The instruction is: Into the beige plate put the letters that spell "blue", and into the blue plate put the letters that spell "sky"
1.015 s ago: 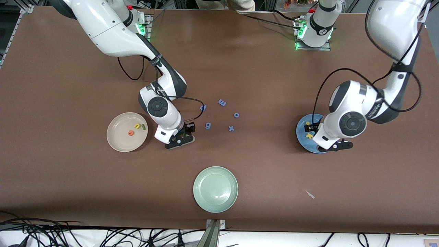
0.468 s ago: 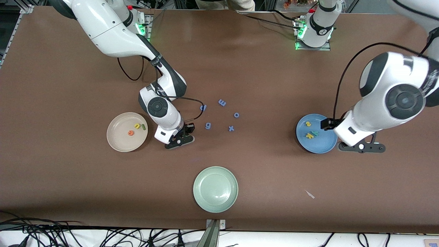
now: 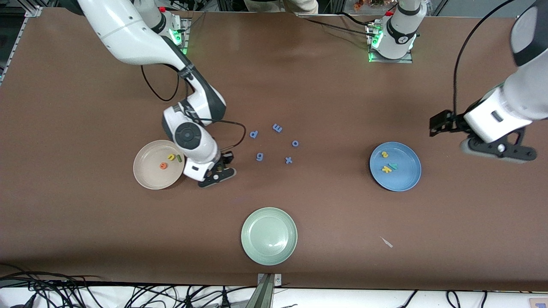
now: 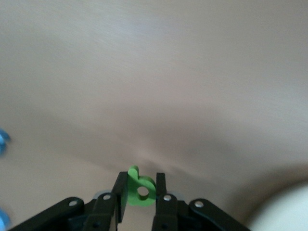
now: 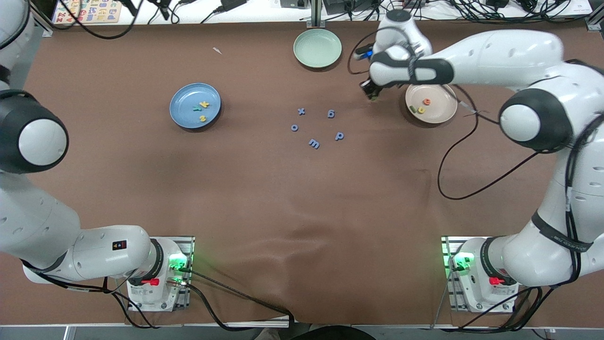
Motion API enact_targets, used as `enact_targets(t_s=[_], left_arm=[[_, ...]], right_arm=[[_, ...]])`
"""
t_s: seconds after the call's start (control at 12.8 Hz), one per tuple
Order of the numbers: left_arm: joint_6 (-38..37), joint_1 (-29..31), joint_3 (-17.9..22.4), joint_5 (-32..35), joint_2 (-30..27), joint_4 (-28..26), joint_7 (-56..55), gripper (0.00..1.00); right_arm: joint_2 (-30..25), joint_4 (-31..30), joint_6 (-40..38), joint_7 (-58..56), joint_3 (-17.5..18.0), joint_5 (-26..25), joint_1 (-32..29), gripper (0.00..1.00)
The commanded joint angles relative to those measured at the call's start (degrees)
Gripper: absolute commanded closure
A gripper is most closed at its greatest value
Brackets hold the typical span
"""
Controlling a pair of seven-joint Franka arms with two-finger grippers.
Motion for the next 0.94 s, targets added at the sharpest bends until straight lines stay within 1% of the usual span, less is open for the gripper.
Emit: enact_targets(t_s=[0.0,0.08,0.16,0.23,0.39,0.47,0.55,0.7,0.86], left_arm=[[1.1,-7.1,8.6,-1.4,-7.4,-8.4,1.8,0.00],[1.1,-9.5,11.0,-1.3,-8.7,-10.3,0.9,0.00],[1.2,-10.2,11.7,-1.4,-9.9,-12.3,0.9,0.00],[1.4,-10.6,12.4,-1.9,-10.8,-12.9,1.0,0.00],[4.0,-11.1,13.5,-5.3,-12.1,-14.4,1.3,0.00],[8.1,-12.0,13.5,-5.0,-14.6,-17.4,1.1,0.00],[11.1,-11.9,13.5,-5.1,-15.6,-19.5,1.0,0.00],[10.0,-8.9,13.3,-5.7,-15.9,-20.1,1.4,0.00],[8.5,-8.8,13.2,-5.5,-15.8,-19.6,0.7,0.00]], right_arm=[[-9.7,-6.0,-7.8,-10.8,-2.7,0.6,-3.8,0.88],[-11.7,-8.6,-8.1,-14.5,-4.4,0.6,-4.5,0.88],[-13.5,-11.7,-7.3,-16.4,-6.4,0.0,-4.8,0.86],[-14.8,-14.9,-5.5,-17.1,-7.8,-0.2,-4.8,0.78],[-15.8,-19.0,0.0,-18.0,-9.1,-0.3,-5.2,0.39],[-16.1,-19.5,1.2,-18.6,-9.5,-0.3,-5.4,0.08],[-16.3,-19.5,1.0,-18.6,-9.5,-0.2,-5.7,0.01],[-18.1,-19.0,0.8,-18.1,-9.5,0.1,-6.2,0.01],[-22.2,-18.9,-0.8,-18.0,-9.5,0.8,-6.3,0.00]])
